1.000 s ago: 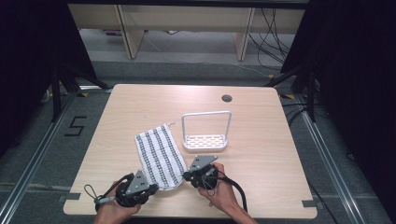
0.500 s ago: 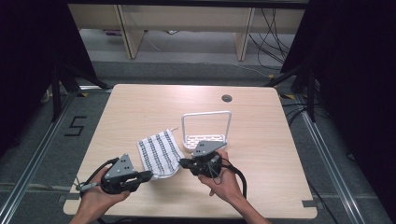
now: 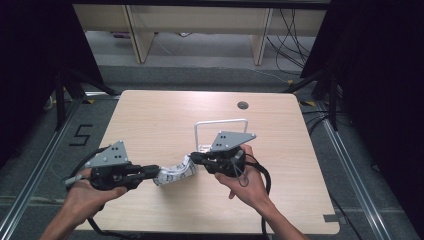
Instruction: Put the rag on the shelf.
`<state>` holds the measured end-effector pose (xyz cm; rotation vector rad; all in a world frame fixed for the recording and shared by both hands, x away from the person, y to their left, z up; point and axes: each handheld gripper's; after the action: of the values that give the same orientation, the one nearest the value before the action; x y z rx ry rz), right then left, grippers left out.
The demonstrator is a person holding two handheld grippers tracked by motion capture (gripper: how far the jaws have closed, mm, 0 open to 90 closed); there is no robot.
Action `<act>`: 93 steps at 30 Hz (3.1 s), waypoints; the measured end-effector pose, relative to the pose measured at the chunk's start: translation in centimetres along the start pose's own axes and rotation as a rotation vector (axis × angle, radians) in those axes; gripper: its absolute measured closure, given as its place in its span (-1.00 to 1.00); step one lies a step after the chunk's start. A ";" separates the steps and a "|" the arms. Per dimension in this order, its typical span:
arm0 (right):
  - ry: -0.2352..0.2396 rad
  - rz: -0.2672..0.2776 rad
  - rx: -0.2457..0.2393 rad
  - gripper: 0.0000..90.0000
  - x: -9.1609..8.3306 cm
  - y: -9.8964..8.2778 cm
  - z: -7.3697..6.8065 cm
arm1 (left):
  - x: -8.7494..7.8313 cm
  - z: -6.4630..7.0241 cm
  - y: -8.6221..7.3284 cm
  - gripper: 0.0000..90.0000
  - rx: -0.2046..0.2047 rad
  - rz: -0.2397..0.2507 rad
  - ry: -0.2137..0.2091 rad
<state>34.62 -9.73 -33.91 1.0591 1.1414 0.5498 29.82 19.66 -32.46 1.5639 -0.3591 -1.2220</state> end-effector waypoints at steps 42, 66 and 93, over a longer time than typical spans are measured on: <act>-0.229 0.152 0.085 0.94 -11.0 3.2 6.2 | 5.9 -2.0 13.6 0.90 0.038 0.108 -0.048; -0.304 0.155 0.186 0.94 -8.8 4.0 13.0 | 10.9 -7.4 17.3 0.89 -0.125 0.187 0.014; -0.352 0.014 0.335 0.93 -2.1 2.5 20.1 | 16.5 -14.0 15.8 0.87 -0.332 0.161 0.121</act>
<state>52.73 -18.23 -29.88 1.3909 0.9304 0.1710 54.04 8.89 -28.74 1.2885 -0.1881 -1.0002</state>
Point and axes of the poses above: each handheld gripper's, and its own axes: x roughly forward along the jaws, y roughly out of its top, z roughly to its right, and after that the axes turned 2 degrees about -x, right-handed
